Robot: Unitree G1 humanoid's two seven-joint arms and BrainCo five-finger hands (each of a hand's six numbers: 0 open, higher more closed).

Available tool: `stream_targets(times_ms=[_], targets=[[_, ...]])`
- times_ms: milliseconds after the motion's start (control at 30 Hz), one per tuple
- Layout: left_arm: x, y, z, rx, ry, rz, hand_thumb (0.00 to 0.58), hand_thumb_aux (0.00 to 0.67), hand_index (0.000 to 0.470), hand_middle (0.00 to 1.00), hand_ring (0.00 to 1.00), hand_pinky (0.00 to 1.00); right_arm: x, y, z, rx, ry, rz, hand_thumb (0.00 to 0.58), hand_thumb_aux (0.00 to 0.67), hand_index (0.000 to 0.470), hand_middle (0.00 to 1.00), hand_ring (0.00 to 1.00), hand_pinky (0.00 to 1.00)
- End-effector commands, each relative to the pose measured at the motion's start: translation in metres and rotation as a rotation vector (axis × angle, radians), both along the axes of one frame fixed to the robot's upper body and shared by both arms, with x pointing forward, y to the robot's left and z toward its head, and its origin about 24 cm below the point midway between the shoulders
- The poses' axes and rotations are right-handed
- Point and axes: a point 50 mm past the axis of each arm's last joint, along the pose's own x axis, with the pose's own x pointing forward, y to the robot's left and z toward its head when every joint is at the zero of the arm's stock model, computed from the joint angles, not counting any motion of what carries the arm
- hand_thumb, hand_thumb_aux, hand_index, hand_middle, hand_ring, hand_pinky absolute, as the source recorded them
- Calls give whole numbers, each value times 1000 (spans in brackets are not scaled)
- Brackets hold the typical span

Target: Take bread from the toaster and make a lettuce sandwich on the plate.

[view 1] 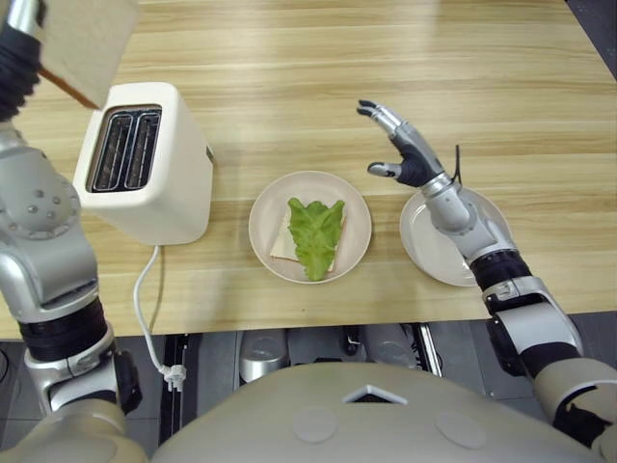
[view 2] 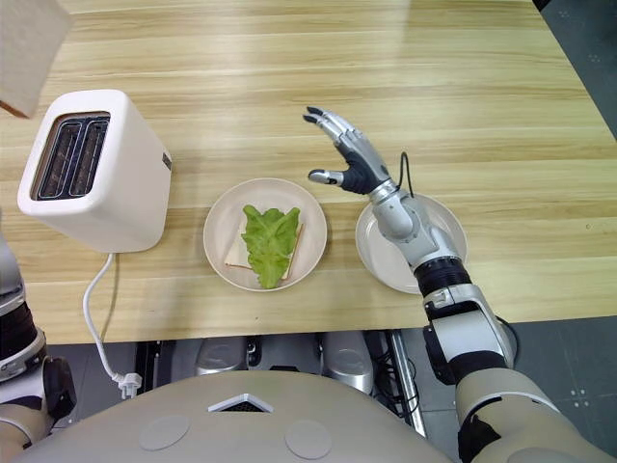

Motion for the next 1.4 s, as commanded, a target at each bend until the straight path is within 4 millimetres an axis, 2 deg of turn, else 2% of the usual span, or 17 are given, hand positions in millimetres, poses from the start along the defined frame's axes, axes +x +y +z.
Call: stream_targets(times_ms=[33, 100, 200, 300, 367, 500, 700, 833, 1033, 1233, 1400], targets=[[13, -21, -7, -100, 120, -288, 580, 670, 460, 1000, 1000, 1000, -4, -10, 6, 37, -22, -19, 0, 0, 0, 0, 0, 0], [28, -37, -24, -180, 274, -490, 580, 670, 460, 1000, 1000, 1000, -8, -15, 10, 63, -35, -11, 0, 0, 0, 0, 0, 0], [49, -57, -65, -246, 577, -711, 580, 670, 460, 1000, 1000, 1000, -18, -24, 17, 134, -54, 14, 0, 0, 0, 0, 0, 0], [64, -66, -108, -323, 860, -880, 580, 670, 460, 1000, 1000, 1000, -24, -34, 23, 152, -67, 20, 0, 0, 0, 0, 0, 0], [68, -69, -130, -328, 1003, -994, 580, 670, 460, 1000, 1000, 1000, -25, -41, 23, 157, -58, 5, 0, 0, 0, 0, 0, 0], [72, -75, -155, -272, 1229, -1203, 580, 670, 460, 1000, 1000, 1000, -26, -48, 18, 154, -26, -21, 0, 0, 0, 0, 0, 0], [85, -85, -187, -130, 1499, -1245, 580, 670, 460, 1000, 1000, 1000, -29, -42, 10, 150, 9, -3, 0, 0, 0, 0, 0, 0], [90, -99, -206, -103, 1595, -1262, 580, 670, 460, 1000, 1000, 1000, -30, -35, 4, 129, 29, 22, 0, 0, 0, 0, 0, 0], [100, -114, -222, -173, 1558, -1240, 580, 670, 460, 1000, 1000, 1000, -32, -28, -1, 121, 49, 42, 0, 0, 0, 0, 0, 0], [97, -116, -240, -172, 1566, -1184, 580, 670, 460, 1000, 1000, 1000, -35, -23, -6, 118, 67, 62, 0, 0, 0, 0, 0, 0], [96, -113, -247, -126, 1600, -1149, 580, 670, 460, 1000, 1000, 1000, -39, -22, -9, 120, 79, 68, 0, 0, 0, 0, 0, 0]])
